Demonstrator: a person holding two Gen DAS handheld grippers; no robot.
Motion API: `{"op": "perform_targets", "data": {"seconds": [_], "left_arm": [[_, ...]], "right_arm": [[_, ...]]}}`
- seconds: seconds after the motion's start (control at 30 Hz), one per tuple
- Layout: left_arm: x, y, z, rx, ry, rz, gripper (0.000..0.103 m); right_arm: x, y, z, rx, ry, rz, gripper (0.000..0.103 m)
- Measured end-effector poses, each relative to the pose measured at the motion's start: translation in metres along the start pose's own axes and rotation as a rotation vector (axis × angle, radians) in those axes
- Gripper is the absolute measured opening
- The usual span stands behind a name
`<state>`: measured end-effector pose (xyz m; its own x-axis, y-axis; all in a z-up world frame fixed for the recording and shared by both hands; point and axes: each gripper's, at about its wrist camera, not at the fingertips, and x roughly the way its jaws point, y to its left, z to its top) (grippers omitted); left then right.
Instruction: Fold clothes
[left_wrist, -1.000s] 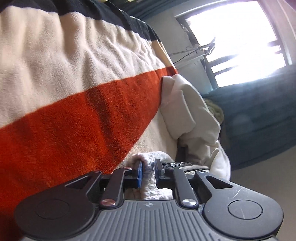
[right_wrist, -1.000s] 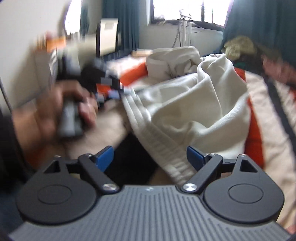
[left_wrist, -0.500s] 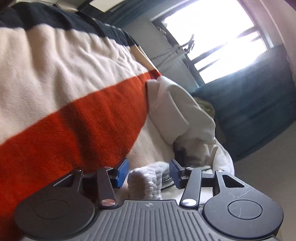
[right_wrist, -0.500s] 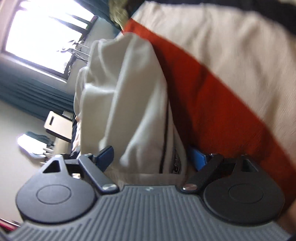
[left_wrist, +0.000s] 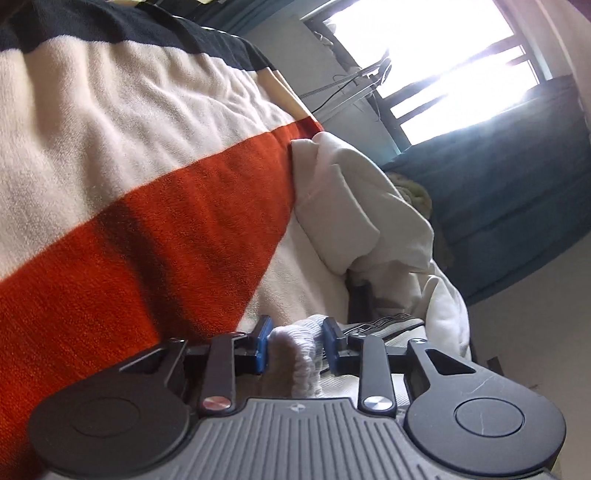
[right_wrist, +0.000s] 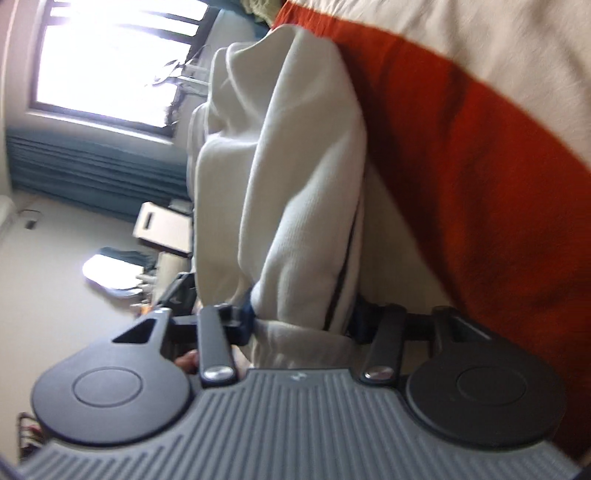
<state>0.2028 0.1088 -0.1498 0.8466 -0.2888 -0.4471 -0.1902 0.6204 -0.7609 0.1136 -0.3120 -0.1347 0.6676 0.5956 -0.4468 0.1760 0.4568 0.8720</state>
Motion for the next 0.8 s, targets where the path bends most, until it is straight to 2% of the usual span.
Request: {"op": "perform_targets", "data": {"seconds": [0.07, 0.17, 0.27, 0.33, 0.43, 0.53, 0.67, 0.8], "left_arm": [[-0.005, -0.013, 0.002, 0.063, -0.008, 0.001, 0.02], [-0.023, -0.039, 0.016, 0.174, -0.037, -0.041, 0.017], [-0.05, -0.062, 0.055, 0.243, -0.065, -0.064, 0.016], [-0.067, -0.073, 0.092, 0.286, -0.083, -0.043, 0.016], [-0.098, -0.078, 0.162, 0.288, -0.136, -0.025, 0.016], [-0.115, -0.077, 0.235, 0.301, -0.172, 0.05, 0.016], [-0.11, -0.06, 0.318, 0.363, -0.18, 0.23, 0.016], [-0.071, -0.007, 0.38, 0.337, -0.167, 0.375, 0.016]], "right_arm": [[-0.008, 0.004, -0.004, -0.008, -0.04, -0.012, 0.039], [-0.028, 0.025, -0.021, -0.128, -0.144, -0.078, 0.033], [-0.03, 0.053, -0.047, -0.175, -0.152, -0.029, 0.032], [-0.019, 0.074, -0.063, -0.188, -0.12, 0.028, 0.03], [0.02, 0.119, -0.09, -0.22, -0.068, 0.172, 0.03], [0.078, 0.163, -0.12, -0.255, -0.003, 0.27, 0.029], [0.177, 0.204, -0.149, -0.234, 0.118, 0.313, 0.029], [0.271, 0.239, -0.17, -0.295, 0.219, 0.305, 0.029]]}}
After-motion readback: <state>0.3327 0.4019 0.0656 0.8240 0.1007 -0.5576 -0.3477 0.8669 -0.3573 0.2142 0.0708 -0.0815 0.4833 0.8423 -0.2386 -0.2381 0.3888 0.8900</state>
